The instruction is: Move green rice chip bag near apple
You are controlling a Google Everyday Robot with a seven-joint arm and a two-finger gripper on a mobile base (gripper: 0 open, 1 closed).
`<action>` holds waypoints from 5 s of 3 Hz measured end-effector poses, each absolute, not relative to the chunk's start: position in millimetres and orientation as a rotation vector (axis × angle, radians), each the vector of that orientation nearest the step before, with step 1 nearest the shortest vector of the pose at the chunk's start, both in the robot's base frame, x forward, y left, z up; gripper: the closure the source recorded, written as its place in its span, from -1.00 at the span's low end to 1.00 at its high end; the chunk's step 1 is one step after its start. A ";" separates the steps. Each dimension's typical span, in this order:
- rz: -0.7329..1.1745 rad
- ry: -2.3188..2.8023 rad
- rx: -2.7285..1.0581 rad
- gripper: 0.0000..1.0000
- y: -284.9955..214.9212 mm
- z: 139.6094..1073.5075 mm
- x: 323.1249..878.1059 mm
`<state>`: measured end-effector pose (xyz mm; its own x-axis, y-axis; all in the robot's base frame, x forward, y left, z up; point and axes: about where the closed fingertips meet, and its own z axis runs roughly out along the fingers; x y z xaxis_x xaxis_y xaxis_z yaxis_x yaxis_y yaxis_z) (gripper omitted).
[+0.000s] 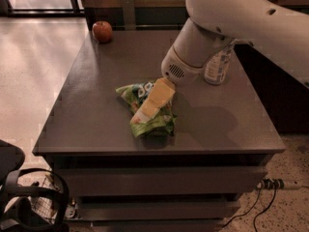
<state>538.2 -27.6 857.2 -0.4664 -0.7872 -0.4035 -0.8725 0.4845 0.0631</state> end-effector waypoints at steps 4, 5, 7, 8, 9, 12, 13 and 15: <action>0.356 2.467 -1.428 0.45 -25.8 838.0 535.0; 0.356 2.467 -1.430 0.99 -25.4 838.3 534.8; 0.306 2.462 -1.414 1.00 -33.5 851.1 542.2; 0.266 2.435 -1.395 1.00 -43.3 865.4 561.5; 0.254 2.363 -1.382 1.00 -48.2 883.5 608.3; 0.032 2.246 -1.160 1.00 -23.3 918.4 759.0; -0.047 2.272 -1.066 1.00 -20.9 909.3 790.0; -0.164 2.314 -0.977 1.00 -15.2 893.8 838.5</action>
Offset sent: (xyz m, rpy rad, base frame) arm -0.0013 -0.0011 -0.0162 -0.0369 0.0351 -0.0027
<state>838.5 -15.2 893.8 -0.5385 -0.6841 -0.4919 -0.6080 0.7197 -0.3354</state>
